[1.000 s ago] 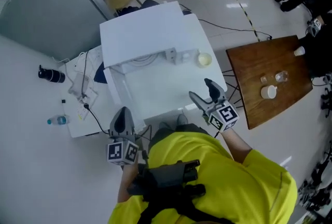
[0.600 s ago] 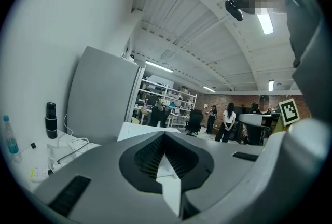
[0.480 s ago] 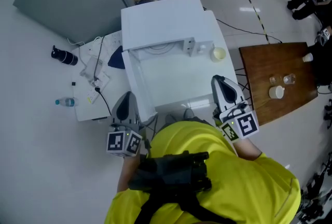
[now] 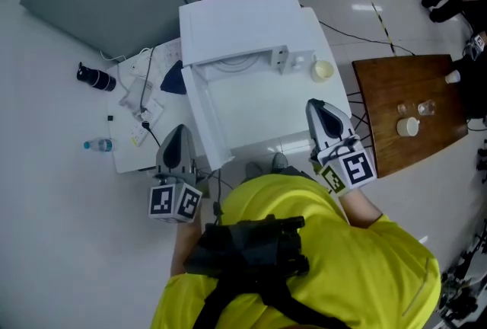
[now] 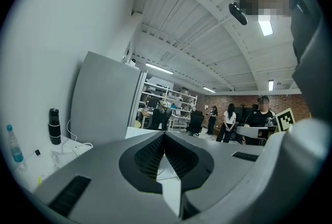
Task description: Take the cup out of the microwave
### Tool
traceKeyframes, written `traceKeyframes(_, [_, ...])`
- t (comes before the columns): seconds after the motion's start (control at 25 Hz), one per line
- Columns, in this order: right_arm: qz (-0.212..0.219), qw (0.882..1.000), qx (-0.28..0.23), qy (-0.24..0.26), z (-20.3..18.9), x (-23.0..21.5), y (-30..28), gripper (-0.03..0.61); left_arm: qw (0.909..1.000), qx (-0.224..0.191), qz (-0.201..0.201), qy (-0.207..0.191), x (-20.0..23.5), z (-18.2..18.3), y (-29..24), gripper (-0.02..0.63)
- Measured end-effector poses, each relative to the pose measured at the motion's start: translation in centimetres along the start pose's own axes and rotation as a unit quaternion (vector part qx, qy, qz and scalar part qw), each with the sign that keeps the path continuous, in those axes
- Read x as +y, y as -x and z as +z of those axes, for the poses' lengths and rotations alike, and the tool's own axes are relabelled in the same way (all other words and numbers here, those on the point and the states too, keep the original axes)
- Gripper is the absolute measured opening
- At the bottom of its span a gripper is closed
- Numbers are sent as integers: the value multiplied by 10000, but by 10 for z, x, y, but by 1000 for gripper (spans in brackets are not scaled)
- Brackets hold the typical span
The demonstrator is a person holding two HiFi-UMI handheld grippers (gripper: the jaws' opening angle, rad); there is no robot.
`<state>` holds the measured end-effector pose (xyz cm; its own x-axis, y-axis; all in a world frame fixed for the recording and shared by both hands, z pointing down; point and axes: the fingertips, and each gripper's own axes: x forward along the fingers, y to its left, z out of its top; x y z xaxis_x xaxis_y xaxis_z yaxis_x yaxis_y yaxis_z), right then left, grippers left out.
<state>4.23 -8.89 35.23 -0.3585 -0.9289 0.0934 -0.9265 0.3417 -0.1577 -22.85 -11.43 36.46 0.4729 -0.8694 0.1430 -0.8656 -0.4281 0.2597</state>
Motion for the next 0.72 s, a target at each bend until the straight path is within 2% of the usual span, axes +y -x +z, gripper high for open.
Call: traceKeyframes(0.72, [13,9998,193,65,-10,15,1,3,9998,126,-108,112,0,-14,0,5])
